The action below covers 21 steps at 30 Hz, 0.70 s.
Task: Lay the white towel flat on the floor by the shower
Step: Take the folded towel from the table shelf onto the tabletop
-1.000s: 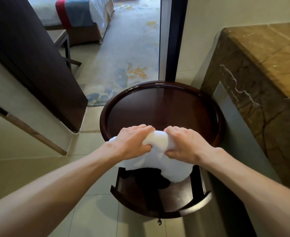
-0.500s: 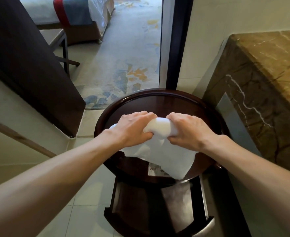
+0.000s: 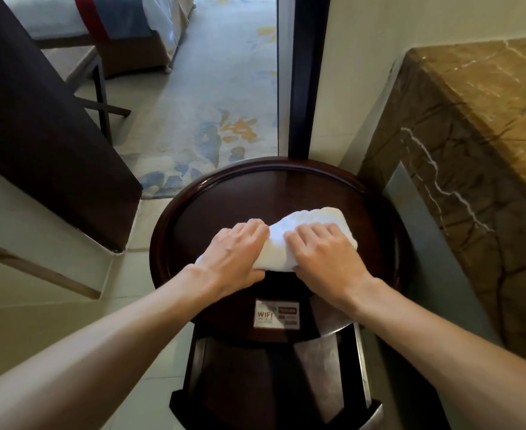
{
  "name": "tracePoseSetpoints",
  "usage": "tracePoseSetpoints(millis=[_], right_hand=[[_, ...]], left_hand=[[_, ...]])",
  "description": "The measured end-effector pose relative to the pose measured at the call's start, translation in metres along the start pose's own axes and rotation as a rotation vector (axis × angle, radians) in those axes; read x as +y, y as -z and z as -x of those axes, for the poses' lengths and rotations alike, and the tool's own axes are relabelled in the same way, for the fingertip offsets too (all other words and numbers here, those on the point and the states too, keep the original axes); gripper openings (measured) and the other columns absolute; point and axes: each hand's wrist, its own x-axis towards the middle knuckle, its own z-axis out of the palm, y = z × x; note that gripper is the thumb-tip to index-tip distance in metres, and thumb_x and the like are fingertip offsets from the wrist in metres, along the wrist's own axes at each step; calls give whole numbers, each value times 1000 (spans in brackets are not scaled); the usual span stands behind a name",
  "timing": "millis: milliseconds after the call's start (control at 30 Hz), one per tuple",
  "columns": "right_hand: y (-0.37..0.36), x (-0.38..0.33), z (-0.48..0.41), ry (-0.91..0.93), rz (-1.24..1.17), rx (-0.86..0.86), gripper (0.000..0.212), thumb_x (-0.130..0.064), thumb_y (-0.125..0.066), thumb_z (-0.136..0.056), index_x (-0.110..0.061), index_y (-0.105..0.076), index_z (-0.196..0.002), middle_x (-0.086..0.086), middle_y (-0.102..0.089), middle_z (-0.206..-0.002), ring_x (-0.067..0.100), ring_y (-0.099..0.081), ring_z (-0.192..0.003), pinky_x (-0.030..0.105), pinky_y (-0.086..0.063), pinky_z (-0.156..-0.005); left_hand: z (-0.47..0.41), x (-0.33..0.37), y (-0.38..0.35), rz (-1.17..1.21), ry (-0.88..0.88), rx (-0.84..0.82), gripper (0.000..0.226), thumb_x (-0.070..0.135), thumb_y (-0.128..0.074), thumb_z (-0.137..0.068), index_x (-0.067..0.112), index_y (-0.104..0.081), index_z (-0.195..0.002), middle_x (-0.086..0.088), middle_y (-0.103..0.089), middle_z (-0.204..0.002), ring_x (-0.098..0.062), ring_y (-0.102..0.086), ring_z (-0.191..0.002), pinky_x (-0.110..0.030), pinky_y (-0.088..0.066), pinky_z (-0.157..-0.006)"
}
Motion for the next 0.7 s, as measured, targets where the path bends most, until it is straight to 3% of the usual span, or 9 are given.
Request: tracePoseSetpoints(millis=[100,233,367,500,600,700], right_hand=[[-24,-16,25,10,30,30,23,-8,-51,-79,-10,-58,-101,8,-64,-91,32,-61,-86,43,-49,-80],[-49,-31,53,-21,78,-59,27,-10,-64,-78,-9,-61,-105,17,-66,-107,34,-63,-100,44,-52,-83],[-66,-40,72,-65,42,-179,45,-17,-63,-79,-5,-59,-122,25,-57,-127,38,-57,-117,46,-47,-96],[-73,-44,78,-65,-47,-246,75,-50,-48,-81,-6,-38,-141,26,-36,-147,38,-33,-137,50,-26,-113],[-76,-45,74,-82,-41,-233,80,-55,-40,-82,-6,-32,-145,27,-31,-149,38,-27,-140,51,-21,-115],[-81,-41,72,-64,-20,-249,81,-54,-39,-84,-4,-27,-147,28,-25,-152,38,-22,-142,51,-17,-116]], left_hand=[[15,4,-28,12,-5,-94,65,34,-74,-70,7,-45,-121,-12,-47,-136,-29,-48,-123,-41,-43,-97],[29,11,-63,-77,-3,-259,78,43,-67,-78,10,-29,-138,-12,-15,-158,-31,-13,-147,-51,-24,-113],[47,17,-89,28,-1,-327,85,42,-62,-79,18,-13,-144,-9,-2,-161,-29,2,-148,-58,-9,-117],[53,16,-102,60,23,-229,82,64,-34,-85,32,1,-152,-4,10,-162,-25,14,-147,-56,5,-116],[50,17,-107,2,33,-219,73,65,-16,-88,37,10,-150,-1,20,-160,-24,23,-145,-54,14,-115],[46,19,-112,-24,45,-235,72,66,-9,-88,35,10,-151,-2,19,-160,-25,23,-145,-56,13,-115]])
